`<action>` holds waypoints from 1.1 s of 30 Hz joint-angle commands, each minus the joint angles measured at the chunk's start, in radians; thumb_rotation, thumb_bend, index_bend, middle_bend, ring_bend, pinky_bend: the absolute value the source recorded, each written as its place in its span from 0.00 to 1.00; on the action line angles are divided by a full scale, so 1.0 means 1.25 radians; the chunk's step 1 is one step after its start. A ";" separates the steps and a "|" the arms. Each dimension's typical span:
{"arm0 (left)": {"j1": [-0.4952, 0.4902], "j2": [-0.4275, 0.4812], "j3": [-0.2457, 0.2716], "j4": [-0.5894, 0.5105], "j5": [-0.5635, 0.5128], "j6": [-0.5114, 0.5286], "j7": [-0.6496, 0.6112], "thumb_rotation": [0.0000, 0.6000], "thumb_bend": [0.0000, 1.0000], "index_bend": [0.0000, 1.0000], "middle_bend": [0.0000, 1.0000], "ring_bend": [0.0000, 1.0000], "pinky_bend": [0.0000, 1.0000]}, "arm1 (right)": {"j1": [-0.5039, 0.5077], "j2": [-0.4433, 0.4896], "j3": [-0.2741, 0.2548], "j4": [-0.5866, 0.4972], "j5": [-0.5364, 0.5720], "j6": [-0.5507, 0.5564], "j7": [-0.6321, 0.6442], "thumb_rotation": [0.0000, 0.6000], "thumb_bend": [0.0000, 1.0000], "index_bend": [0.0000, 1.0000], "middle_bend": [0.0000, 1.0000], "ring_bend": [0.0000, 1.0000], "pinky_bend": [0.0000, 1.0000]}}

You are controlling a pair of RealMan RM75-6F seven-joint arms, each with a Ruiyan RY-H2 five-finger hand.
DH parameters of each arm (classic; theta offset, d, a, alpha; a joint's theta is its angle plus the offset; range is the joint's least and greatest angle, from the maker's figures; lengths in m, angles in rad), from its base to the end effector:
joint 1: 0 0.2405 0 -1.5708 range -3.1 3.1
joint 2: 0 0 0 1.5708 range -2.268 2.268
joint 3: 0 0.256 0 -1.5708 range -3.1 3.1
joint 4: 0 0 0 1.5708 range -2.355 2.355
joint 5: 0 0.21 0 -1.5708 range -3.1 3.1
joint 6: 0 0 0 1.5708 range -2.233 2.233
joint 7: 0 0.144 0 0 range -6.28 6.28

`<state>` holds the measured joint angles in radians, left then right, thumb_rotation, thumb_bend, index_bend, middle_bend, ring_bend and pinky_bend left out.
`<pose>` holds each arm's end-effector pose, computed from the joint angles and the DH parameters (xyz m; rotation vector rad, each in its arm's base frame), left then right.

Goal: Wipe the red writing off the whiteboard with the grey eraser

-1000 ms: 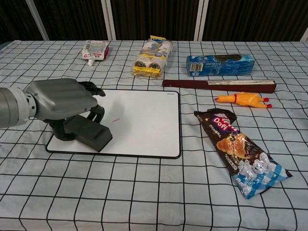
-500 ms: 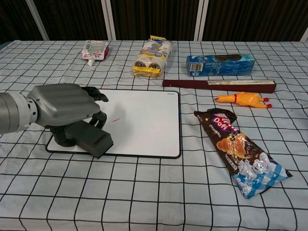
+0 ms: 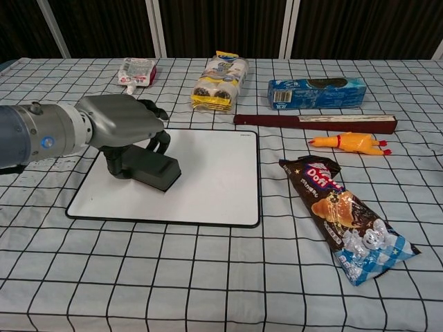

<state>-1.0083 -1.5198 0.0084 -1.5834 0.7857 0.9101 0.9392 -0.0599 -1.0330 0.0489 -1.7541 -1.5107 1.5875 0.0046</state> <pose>-0.1194 0.3355 -0.0422 -2.2017 -0.4376 -0.4334 -0.3050 -0.1356 0.1862 1.2392 -0.9503 0.9098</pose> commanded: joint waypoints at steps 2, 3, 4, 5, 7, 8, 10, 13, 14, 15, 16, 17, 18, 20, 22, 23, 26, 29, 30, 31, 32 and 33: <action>-0.024 -0.021 -0.020 0.034 -0.054 -0.010 0.019 1.00 0.30 0.42 0.42 0.00 0.01 | 0.000 0.001 0.000 0.000 0.001 0.000 0.002 1.00 0.13 0.01 0.04 0.14 0.19; -0.028 -0.023 -0.023 0.039 -0.067 -0.011 0.023 1.00 0.30 0.42 0.42 0.00 0.01 | 0.000 0.001 0.000 0.001 0.001 0.000 0.002 1.00 0.13 0.01 0.04 0.14 0.19; -0.033 -0.025 -0.026 0.044 -0.080 -0.011 0.029 1.00 0.30 0.42 0.42 0.00 0.01 | 0.000 0.001 0.000 0.001 0.001 0.000 0.002 1.00 0.13 0.01 0.04 0.14 0.19; -0.040 -0.028 -0.028 0.049 -0.098 -0.010 0.038 1.00 0.30 0.42 0.42 0.00 0.01 | 0.000 0.001 0.000 0.001 0.000 0.000 0.002 1.00 0.13 0.01 0.04 0.14 0.19; -0.052 -0.031 -0.032 0.056 -0.130 -0.005 0.056 1.00 0.30 0.42 0.42 0.00 0.01 | 0.000 0.001 0.001 0.000 0.000 0.001 0.003 1.00 0.13 0.01 0.04 0.14 0.19; -0.057 -0.031 -0.033 0.059 -0.144 -0.001 0.063 1.00 0.30 0.42 0.42 0.00 0.01 | 0.000 0.001 0.001 0.000 0.000 0.001 0.003 1.00 0.13 0.01 0.04 0.14 0.19; -0.064 -0.031 -0.030 0.065 -0.167 0.004 0.075 1.00 0.30 0.42 0.42 0.00 0.01 | 0.000 0.001 0.000 0.000 0.000 0.000 0.004 1.00 0.13 0.01 0.04 0.14 0.19; -0.070 -0.025 -0.025 0.065 -0.193 0.010 0.087 1.00 0.30 0.41 0.42 0.00 0.01 | 0.000 0.001 0.000 0.000 0.000 0.000 0.004 1.00 0.13 0.01 0.04 0.14 0.19; -0.071 -0.022 -0.024 0.062 -0.201 0.012 0.088 1.00 0.30 0.41 0.42 0.00 0.01 | 0.000 0.001 0.000 0.000 0.000 -0.001 0.005 1.00 0.13 0.01 0.04 0.14 0.19; -0.073 -0.018 -0.023 0.057 -0.206 0.016 0.091 1.00 0.30 0.41 0.42 0.00 0.01 | 0.000 0.002 0.000 -0.001 0.001 -0.001 0.005 1.00 0.13 0.01 0.04 0.14 0.19; -0.074 -0.013 -0.022 0.052 -0.210 0.021 0.093 1.00 0.30 0.41 0.42 0.00 0.01 | 0.000 0.002 0.000 -0.001 0.000 0.000 0.006 1.00 0.13 0.01 0.04 0.14 0.19; -0.074 -0.009 -0.020 0.047 -0.211 0.024 0.094 1.00 0.30 0.41 0.42 0.00 0.01 | 0.000 0.002 0.000 -0.001 -0.001 0.000 0.006 1.00 0.13 0.01 0.04 0.14 0.19; -0.075 -0.002 -0.018 0.040 -0.211 0.030 0.096 1.00 0.30 0.41 0.42 0.00 0.01 | 0.000 0.002 0.000 -0.001 -0.001 0.001 0.006 1.00 0.13 0.01 0.04 0.14 0.19; -0.073 0.014 -0.015 0.020 -0.209 0.041 0.095 1.00 0.30 0.41 0.42 0.00 0.01 | -0.001 0.002 0.001 -0.001 -0.002 0.003 0.007 1.00 0.13 0.01 0.04 0.14 0.19; -0.069 0.036 -0.009 -0.005 -0.204 0.057 0.094 1.00 0.30 0.41 0.42 0.00 0.01 | -0.001 0.003 0.001 -0.001 -0.001 0.004 0.009 1.00 0.13 0.01 0.04 0.14 0.19; -0.066 0.048 -0.007 -0.019 -0.200 0.066 0.092 1.00 0.30 0.41 0.42 0.00 0.01 | -0.002 0.003 0.001 -0.001 -0.002 0.004 0.010 1.00 0.13 0.01 0.04 0.14 0.19; -0.050 0.095 0.002 -0.066 -0.177 0.093 0.076 1.00 0.30 0.41 0.41 0.00 0.01 | -0.002 0.004 0.001 -0.002 -0.003 0.004 0.012 1.00 0.13 0.01 0.04 0.14 0.19; -0.028 0.142 0.014 -0.102 -0.141 0.110 0.046 1.00 0.30 0.41 0.41 0.00 0.01 | -0.001 0.004 0.000 -0.002 -0.004 0.004 0.012 1.00 0.13 0.01 0.04 0.14 0.19; -0.018 0.159 0.019 -0.111 -0.128 0.114 0.032 1.00 0.30 0.41 0.41 0.00 0.01 | -0.001 0.004 0.000 -0.002 -0.004 0.004 0.011 1.00 0.13 0.01 0.04 0.14 0.19; -0.008 0.176 0.027 -0.119 -0.113 0.114 0.018 1.00 0.30 0.41 0.41 0.00 0.01 | -0.001 0.004 0.000 -0.002 -0.005 0.004 0.011 1.00 0.13 0.01 0.04 0.14 0.19; 0.003 0.193 0.035 -0.124 -0.099 0.114 0.002 1.00 0.30 0.41 0.41 0.00 0.01 | -0.001 0.004 0.000 -0.003 -0.005 0.004 0.010 1.00 0.13 0.01 0.04 0.14 0.19; 0.014 0.208 0.042 -0.127 -0.082 0.113 -0.013 1.00 0.30 0.41 0.41 0.00 0.01 | -0.001 0.004 0.000 -0.003 -0.005 0.004 0.009 1.00 0.13 0.01 0.04 0.14 0.19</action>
<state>-1.0202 -1.2953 0.0394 -1.7217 0.6477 1.0441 0.9586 -0.0617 -1.0283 0.0484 -1.7577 -1.5173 1.5930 0.0164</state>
